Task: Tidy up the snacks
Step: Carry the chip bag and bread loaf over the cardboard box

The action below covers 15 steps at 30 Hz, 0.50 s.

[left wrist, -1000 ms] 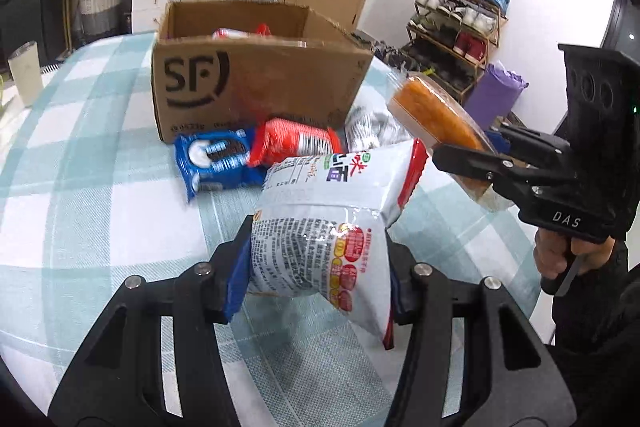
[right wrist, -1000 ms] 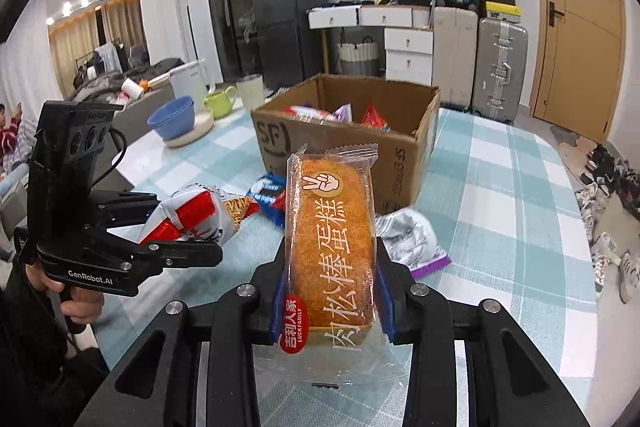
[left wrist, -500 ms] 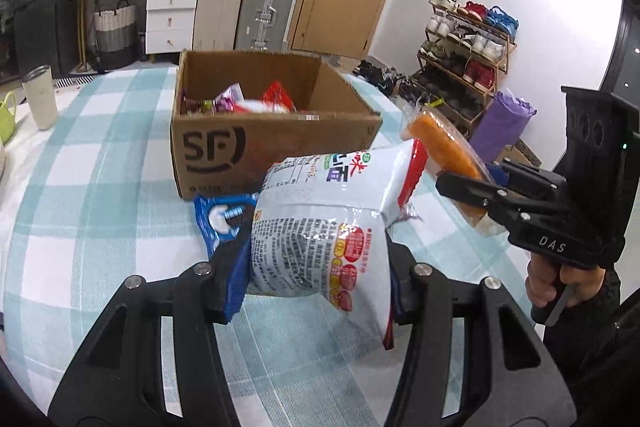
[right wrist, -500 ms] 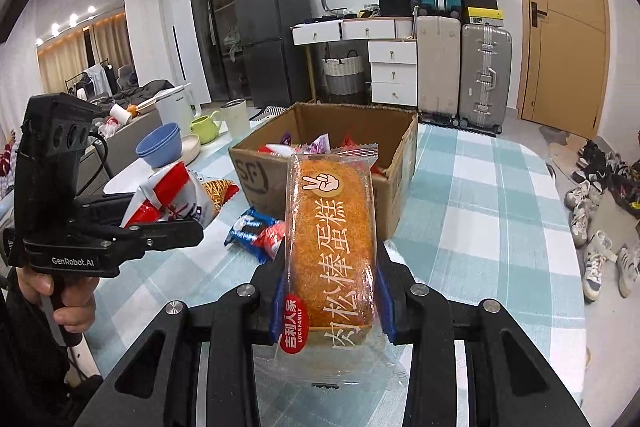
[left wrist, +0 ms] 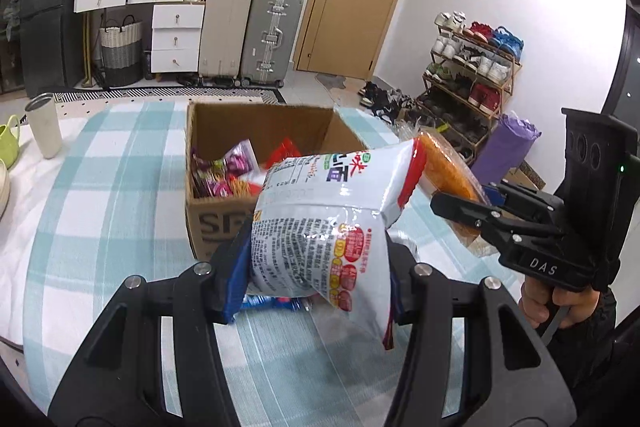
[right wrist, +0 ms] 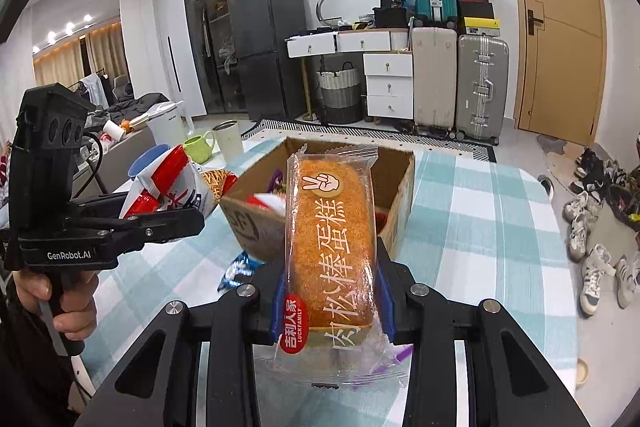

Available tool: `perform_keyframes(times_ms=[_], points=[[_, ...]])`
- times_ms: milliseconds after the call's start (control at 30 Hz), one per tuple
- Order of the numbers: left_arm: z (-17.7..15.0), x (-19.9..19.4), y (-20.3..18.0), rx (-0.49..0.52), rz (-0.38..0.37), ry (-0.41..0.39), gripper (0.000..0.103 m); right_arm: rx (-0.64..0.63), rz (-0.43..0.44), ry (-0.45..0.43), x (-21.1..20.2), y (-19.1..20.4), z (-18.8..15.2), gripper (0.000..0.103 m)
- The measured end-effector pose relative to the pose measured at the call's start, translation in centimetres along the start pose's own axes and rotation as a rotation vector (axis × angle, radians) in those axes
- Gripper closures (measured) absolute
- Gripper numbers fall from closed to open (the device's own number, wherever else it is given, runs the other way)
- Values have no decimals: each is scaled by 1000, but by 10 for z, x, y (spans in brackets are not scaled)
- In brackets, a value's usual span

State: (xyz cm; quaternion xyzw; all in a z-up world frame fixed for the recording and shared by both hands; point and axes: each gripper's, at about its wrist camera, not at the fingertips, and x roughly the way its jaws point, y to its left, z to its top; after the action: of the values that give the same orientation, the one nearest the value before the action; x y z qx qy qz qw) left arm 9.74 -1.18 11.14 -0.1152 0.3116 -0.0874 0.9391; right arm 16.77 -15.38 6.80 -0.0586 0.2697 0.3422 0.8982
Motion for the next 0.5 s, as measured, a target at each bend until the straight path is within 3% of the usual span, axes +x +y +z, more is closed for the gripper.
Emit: perform_keyframes(times_ms=[500], points=[[55, 17, 25, -7, 45, -33, 53, 18, -11, 11, 41, 1, 42, 67]])
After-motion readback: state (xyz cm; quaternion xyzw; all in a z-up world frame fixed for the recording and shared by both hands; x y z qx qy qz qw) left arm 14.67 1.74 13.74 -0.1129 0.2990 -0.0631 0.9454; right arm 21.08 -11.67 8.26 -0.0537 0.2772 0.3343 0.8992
